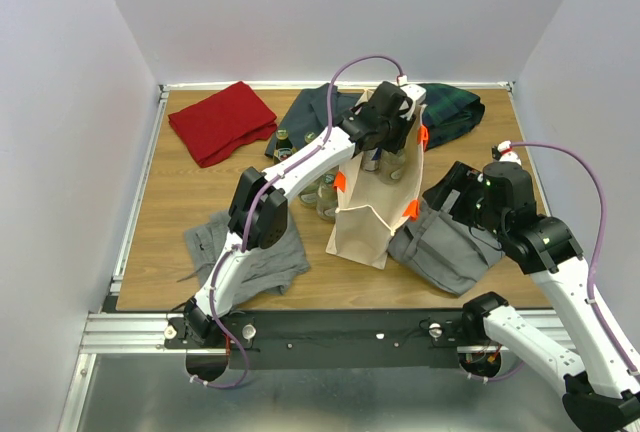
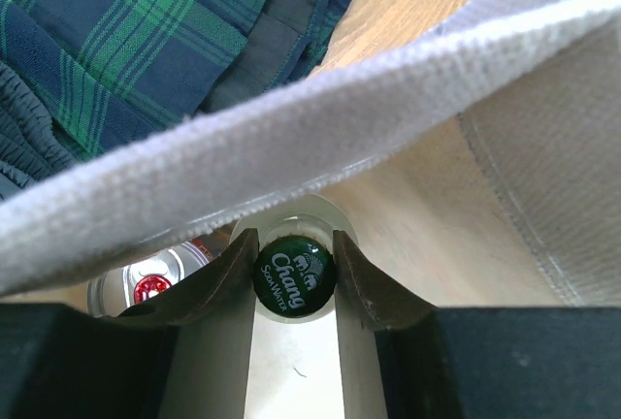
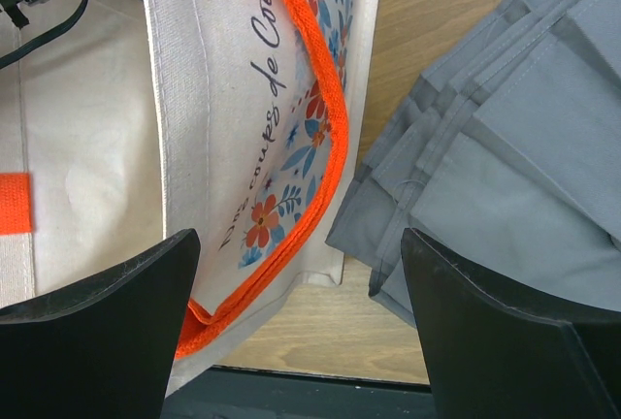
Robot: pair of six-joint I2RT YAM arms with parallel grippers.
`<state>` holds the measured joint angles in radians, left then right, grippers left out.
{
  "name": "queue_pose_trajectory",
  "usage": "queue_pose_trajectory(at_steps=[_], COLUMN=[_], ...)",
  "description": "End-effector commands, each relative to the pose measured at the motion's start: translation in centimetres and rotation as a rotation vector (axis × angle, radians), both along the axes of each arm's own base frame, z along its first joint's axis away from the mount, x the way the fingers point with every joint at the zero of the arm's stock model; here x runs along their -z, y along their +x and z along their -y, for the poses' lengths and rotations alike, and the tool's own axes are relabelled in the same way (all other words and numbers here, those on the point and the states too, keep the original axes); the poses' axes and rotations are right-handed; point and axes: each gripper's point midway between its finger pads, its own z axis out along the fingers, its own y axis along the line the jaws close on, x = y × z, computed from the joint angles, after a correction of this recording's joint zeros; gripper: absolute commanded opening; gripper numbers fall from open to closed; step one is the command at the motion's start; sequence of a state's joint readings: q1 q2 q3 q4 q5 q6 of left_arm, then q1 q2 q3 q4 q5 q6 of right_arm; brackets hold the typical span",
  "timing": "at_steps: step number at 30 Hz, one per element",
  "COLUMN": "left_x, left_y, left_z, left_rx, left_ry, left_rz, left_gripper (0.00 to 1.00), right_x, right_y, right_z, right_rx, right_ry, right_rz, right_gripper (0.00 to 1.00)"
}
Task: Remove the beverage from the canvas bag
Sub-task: Take out the drink from the canvas bag.
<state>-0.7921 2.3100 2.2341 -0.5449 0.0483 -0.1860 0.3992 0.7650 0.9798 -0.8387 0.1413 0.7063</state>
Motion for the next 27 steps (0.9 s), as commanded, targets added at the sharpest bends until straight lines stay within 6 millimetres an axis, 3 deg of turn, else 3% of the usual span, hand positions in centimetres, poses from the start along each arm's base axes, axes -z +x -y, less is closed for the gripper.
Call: queue_pose_trajectory(at_steps=[1, 9, 21, 27], left_x=[0.6, 0.2, -2.9, -4.3], left_y=[-1.3, -2.3, -3.4, -4.6], left_z=[-0.1, -0.1, -1.3, -1.0], left_rx=[0.015, 0.044, 0.074, 0.13], left_ry=[0.014, 0.024, 0.036, 0.014], left_rz=[-0.048, -0.053, -0.027, -0.029], left_gripper=[0.0, 0.0, 0.0, 0.0], right_x=[0.0, -0.2, 0.0, -0.1], right_y=[0.0, 0.0, -0.1, -0.1], right_z=[-0.1, -0.1, -0.2, -0.1], right_rx=[-0.01, -0.01, -0.012, -0.009], right_ry=[0.002, 0.005, 0.007, 0.009], right_rz=[0.009, 0.016, 0.014, 0.019], right_gripper=[0.93, 0.93, 0.93, 0.93])
